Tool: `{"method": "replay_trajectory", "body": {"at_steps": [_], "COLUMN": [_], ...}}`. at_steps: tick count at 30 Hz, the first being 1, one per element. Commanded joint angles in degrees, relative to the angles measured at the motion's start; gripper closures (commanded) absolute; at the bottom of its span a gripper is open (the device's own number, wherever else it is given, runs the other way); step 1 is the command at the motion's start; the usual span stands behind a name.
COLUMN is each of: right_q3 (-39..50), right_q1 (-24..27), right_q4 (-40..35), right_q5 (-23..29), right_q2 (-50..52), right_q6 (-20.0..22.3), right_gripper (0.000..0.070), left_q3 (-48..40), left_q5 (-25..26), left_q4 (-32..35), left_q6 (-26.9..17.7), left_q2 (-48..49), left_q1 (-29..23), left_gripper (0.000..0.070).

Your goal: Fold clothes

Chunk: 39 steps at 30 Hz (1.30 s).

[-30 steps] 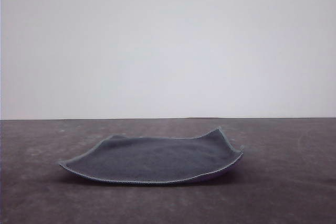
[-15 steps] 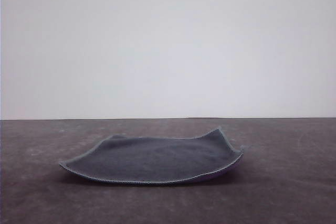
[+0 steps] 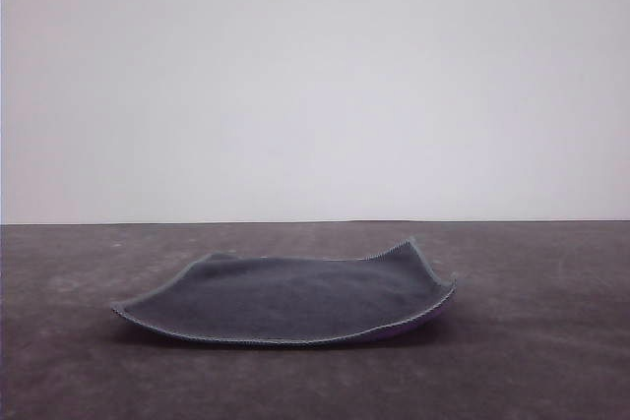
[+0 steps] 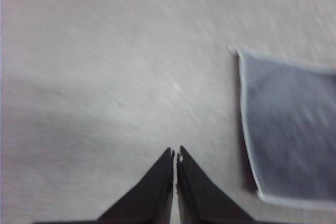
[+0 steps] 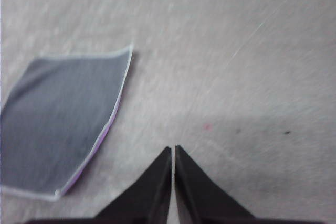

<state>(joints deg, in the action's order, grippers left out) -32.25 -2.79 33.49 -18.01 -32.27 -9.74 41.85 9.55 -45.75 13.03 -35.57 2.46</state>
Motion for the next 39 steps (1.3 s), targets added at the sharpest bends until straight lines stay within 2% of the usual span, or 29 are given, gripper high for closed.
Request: {"method": "replay_trajectory", "body": {"at_steps": [1,9,15,17,19,20,21,28,33,39], "right_q3": [-0.9,-0.9,-0.9,-0.9,-0.9,-0.9,-0.9,-0.9,-0.9,-1.2], "right_q1": [-1.6,-11.5,-13.6,-13.6,-13.6,-13.6,-13.6,-13.6,-13.5,-13.3], "right_q4": [-1.3,-6.1,-7.9,-8.0,-8.1,-8.2,-8.2,-8.2,-8.6,-9.9], "right_q5": [-0.4,-0.7,-3.2,-3.2,-3.0,-3.0,-3.0,-3.1,-3.0,-4.9], "right_q2": [-1.1,-5.4,-7.5,-7.7,-7.7,-7.7,-7.7,-7.7,-8.7,-14.5], "right_q6": [1.5,1.4,1.0,1.0,1.0,1.0,0.9,-1.0,-6.0,-10.2], "right_gripper": [0.0694,0.0694,0.0688,0.053,0.0303,0.0226,0.0191,0.0192,0.0202,0.0202], "left_q3": [0.9,0.9,0.9,0.9,0.9,0.9,0.9,0.9,0.9,0.9], "left_q5": [1.4,1.7,1.7,1.7,1.7,1.7,1.7,2.2,4.7,8.8], "left_q4": [0.6,3.3,3.8,4.1,4.6,4.8,5.0,5.1,5.3,8.8], "left_q6": [-1.7,-2.0,-2.1,-2.1,-2.1,-2.1,-2.1,-1.5,2.3,3.2], "left_q2": [-1.4,-4.5,-4.5,-4.5,-4.5,-4.5,-4.5,-4.5,-6.5,-13.0], "left_q1": [1.0,11.2,13.7,13.7,13.7,13.7,13.7,13.7,13.6,13.6], "left_gripper": [0.0697,0.0697,0.0696,0.0603,0.0395,0.0305,0.0248,0.0243,0.0241,0.024]}}
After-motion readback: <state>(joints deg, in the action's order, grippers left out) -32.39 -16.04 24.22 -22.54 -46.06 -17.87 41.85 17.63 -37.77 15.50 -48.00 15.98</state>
